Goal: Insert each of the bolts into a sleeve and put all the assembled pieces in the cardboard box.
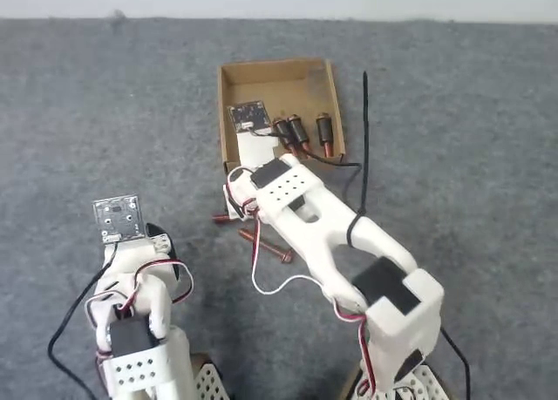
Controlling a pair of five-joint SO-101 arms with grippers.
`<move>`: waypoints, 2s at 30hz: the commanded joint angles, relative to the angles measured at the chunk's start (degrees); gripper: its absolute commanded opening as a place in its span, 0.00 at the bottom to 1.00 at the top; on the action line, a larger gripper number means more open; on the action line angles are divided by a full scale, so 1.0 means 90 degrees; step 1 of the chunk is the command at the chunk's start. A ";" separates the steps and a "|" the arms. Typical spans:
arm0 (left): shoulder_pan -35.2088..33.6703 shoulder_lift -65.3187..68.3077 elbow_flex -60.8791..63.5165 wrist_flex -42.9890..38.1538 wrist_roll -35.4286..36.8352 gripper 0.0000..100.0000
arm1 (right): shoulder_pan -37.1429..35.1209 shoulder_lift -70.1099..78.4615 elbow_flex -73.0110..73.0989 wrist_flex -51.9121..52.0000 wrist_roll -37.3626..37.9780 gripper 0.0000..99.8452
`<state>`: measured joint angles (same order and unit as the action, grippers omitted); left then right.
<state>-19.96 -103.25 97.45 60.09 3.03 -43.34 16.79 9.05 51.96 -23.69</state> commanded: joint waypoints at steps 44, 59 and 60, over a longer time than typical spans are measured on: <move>-0.0020 -0.0010 -0.0093 -0.0068 -0.0049 0.02 | 0.0718 0.0601 -0.2735 0.3062 0.0576 0.01; -0.0020 -0.0010 -0.0093 -0.0078 -0.0049 0.02 | 0.2154 -0.2056 0.0215 0.2740 0.0957 0.01; -0.0020 -0.0010 -0.0093 -0.0078 -0.0049 0.02 | 0.2203 -0.2232 0.0537 0.2564 0.0967 0.01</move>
<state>-19.96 -103.25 97.45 60.09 3.03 -25.67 6.15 6.68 78.95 -16.04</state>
